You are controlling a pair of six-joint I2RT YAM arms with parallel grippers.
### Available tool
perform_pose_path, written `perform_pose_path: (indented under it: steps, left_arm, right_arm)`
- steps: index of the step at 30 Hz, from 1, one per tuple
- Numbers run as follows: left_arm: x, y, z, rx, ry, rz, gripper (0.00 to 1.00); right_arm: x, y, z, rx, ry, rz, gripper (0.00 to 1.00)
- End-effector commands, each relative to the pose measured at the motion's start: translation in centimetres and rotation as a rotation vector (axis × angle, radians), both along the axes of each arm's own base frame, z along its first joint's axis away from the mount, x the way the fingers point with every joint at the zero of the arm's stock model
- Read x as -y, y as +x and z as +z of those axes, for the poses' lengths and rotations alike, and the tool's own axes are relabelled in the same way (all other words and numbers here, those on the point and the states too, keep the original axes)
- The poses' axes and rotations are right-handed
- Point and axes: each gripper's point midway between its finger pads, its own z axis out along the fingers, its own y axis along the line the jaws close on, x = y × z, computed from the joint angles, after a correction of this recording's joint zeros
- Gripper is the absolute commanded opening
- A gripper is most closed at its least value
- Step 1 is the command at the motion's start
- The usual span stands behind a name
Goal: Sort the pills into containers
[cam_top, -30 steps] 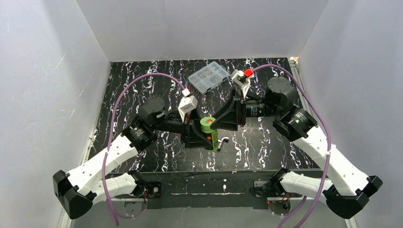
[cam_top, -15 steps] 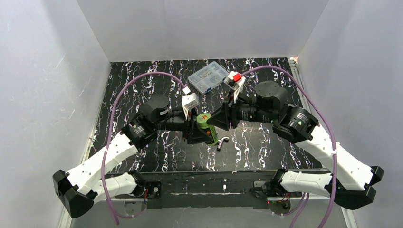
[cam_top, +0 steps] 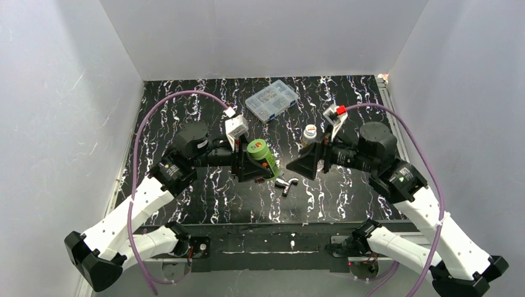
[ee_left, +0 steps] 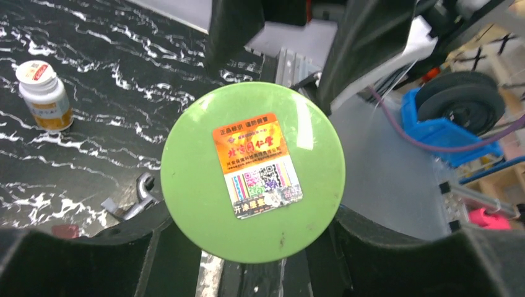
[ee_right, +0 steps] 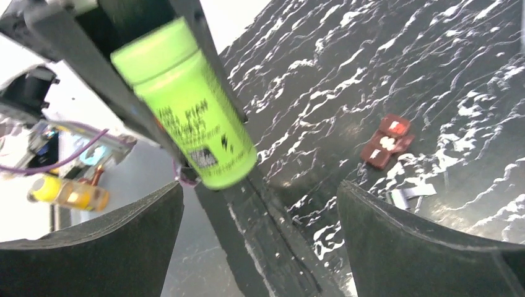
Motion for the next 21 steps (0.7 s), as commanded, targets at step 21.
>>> perform_pose_path:
  steps: [21]
  left_arm:
    - [0.1, 0.1, 8.2, -0.089, -0.274, -0.085, 0.0]
  right_arm:
    - [-4.9, -3.3, 4.5, 0.159, 0.152, 0.366, 0.98]
